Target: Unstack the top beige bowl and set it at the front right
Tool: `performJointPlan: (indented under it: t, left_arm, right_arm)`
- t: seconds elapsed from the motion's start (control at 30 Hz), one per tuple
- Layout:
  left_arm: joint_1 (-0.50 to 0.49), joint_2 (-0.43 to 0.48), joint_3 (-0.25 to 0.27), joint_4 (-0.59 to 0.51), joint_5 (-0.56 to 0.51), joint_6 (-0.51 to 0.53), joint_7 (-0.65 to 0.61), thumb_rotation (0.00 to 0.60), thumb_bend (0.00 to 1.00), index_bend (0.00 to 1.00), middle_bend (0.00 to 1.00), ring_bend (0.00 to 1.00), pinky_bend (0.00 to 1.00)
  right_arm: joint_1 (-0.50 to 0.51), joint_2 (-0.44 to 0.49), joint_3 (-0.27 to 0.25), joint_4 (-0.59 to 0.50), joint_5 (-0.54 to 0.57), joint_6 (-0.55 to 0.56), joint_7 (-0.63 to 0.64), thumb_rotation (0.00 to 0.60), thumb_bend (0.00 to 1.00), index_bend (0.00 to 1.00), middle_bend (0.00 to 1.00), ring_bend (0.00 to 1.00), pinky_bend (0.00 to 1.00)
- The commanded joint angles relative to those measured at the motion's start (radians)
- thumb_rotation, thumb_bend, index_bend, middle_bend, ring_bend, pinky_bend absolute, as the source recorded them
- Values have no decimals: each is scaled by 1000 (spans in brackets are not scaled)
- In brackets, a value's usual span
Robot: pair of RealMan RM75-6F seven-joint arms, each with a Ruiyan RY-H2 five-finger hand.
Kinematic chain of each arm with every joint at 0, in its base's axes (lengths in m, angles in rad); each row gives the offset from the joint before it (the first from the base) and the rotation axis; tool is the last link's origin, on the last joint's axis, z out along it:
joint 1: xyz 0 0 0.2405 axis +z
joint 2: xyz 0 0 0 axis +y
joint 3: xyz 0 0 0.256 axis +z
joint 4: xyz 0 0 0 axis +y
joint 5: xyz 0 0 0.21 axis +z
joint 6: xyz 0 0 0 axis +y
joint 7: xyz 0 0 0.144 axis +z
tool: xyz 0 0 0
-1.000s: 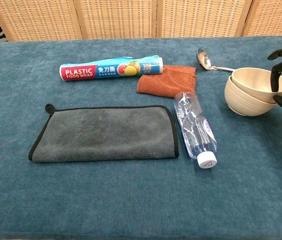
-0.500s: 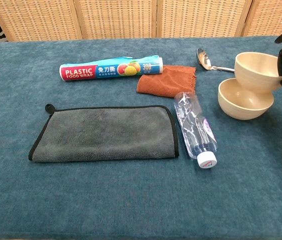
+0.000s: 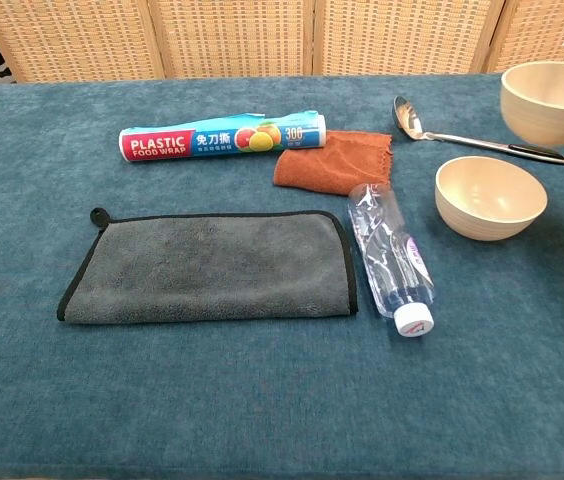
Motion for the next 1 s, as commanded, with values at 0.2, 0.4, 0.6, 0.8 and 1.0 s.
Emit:
performJointPlan:
  t: [0.2, 0.4, 0.6, 0.8, 1.0]
  left_arm:
    - [1, 0, 1, -1, 3, 1, 2, 433, 0, 168, 0, 0, 0]
    - [0, -4, 3, 0, 4, -4, 11, 433, 0, 168, 0, 0, 0]
    - [1, -8, 7, 0, 10, -7, 23, 433, 0, 168, 0, 0, 0]
    - [3, -9, 11, -3, 18, -3, 24, 432, 0, 168, 0, 0, 0]
    - [4, -9, 17, -6, 30, -4, 30, 431, 0, 168, 0, 0, 0]
  right_arm:
    - [-22, 54, 4, 7, 27, 9, 25, 600, 440, 605, 134, 34, 197]
    - [-48, 98, -2, 14, 33, 22, 58, 600, 440, 605, 134, 34, 198]
    - [-96, 148, -33, -20, 16, 61, 80, 600, 440, 605, 134, 34, 199]
    - [-158, 202, -75, -90, -38, 134, 93, 600, 440, 605, 134, 34, 199]
    - [-221, 246, -118, -161, -84, 203, 96, 600, 440, 605, 134, 34, 199]
